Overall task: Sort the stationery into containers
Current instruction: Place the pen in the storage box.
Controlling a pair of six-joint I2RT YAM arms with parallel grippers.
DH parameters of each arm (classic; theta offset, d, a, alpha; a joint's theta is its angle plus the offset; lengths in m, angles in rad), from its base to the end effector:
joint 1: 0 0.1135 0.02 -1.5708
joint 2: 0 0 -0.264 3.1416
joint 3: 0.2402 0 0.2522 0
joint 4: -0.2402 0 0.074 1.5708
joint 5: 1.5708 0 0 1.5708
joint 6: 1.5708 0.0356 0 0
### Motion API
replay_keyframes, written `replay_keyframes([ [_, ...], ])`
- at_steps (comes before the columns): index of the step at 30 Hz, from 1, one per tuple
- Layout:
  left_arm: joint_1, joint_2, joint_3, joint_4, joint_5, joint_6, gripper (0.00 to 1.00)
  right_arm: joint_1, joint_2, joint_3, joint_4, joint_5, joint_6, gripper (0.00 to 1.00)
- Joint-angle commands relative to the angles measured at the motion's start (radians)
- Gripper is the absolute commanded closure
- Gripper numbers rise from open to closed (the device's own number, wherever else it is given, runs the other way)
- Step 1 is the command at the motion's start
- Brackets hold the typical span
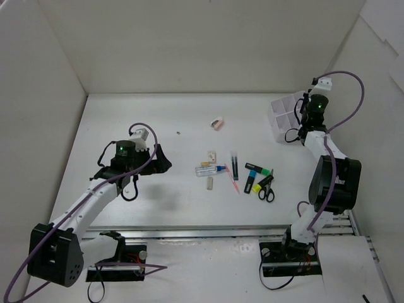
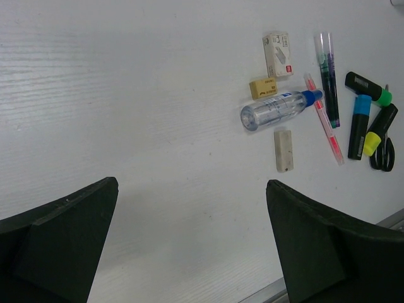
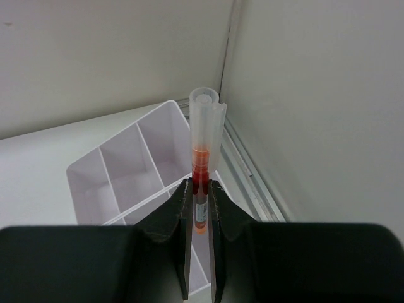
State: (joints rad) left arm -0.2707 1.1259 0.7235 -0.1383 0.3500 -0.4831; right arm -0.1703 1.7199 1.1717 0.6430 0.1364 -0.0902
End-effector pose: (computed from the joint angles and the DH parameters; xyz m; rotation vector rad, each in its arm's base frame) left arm 0.2351 -0.0779 0.2558 -0.0141 2.1836 -0.8098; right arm 0.4016 -0.0740 0.3085 0.1704 1.4748 -0.3117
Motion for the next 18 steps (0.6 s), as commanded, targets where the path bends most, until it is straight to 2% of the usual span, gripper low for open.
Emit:
replay_keyframes([
  [1, 0.011, 0.015, 0.057, 0.071, 0.035, 0.001, 0.01, -0.026, 0.024, 0.06, 0.13, 0.074, 0.012, 1.0],
  [10, 0.031, 0.046, 0.063, 0.085, 0.066, -0.003, 0.01, -0.049, 0.078, 0.023, 0.138, 0.08, 0.086, 1.0],
  [14, 0.031, 0.035, 0.05, 0.085, 0.066, -0.002, 0.01, -0.055, 0.076, -0.012, 0.142, 0.103, 0.174, 0.96],
  [17, 0.04, 0.017, 0.039, 0.085, 0.067, -0.003, 0.0, -0.054, 0.066, -0.032, 0.142, 0.106, 0.211, 0.85],
  [18, 0.041, 0.012, 0.037, 0.08, 0.067, 0.0, 0.01, -0.055, 0.061, -0.04, 0.141, 0.108, 0.217, 0.77],
])
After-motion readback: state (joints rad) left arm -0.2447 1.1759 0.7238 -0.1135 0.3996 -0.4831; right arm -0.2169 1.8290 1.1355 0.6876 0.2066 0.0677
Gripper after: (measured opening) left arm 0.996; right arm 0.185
